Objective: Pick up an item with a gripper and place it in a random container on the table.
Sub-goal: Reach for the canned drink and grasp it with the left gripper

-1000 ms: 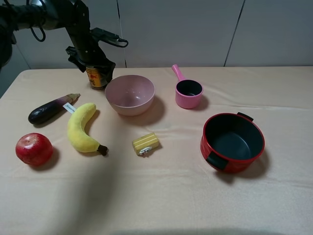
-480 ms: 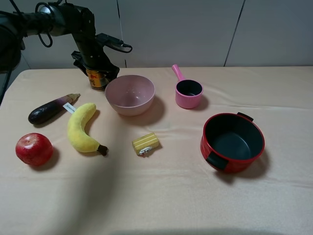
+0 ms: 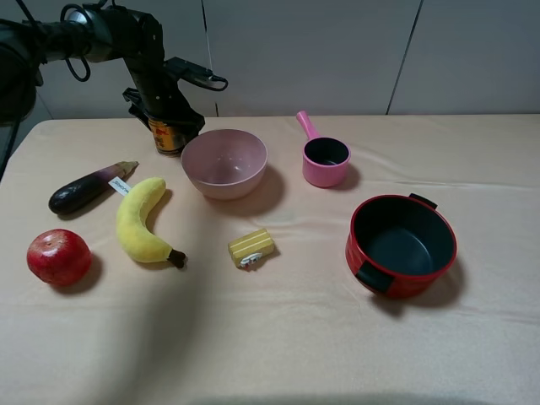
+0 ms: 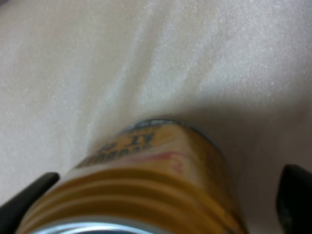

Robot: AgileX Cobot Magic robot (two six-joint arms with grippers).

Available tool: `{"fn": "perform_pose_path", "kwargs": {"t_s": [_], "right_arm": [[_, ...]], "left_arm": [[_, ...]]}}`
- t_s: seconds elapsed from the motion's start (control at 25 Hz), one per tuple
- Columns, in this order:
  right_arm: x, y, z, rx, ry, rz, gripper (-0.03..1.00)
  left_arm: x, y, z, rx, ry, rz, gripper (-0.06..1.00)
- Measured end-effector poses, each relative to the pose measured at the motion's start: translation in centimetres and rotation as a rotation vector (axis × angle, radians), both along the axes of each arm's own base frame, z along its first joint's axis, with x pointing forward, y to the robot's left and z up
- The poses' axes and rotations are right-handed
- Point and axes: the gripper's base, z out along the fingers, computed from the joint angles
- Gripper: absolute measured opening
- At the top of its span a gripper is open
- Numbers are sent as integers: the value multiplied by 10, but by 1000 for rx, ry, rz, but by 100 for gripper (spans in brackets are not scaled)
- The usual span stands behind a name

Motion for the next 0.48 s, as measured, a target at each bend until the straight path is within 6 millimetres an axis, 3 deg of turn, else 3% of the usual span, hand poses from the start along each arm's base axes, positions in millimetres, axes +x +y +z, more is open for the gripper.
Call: {"fn": "perform_pose_path", "kwargs": {"t_s": [0.12,0.48], "right_arm": [[0,0,0,0,0,0,69],[0,0,0,0,0,0,69]], "left_arm": [[0,0,0,-5,-3,1,68],[0,-1,0,-36,-3,63,68]]}}
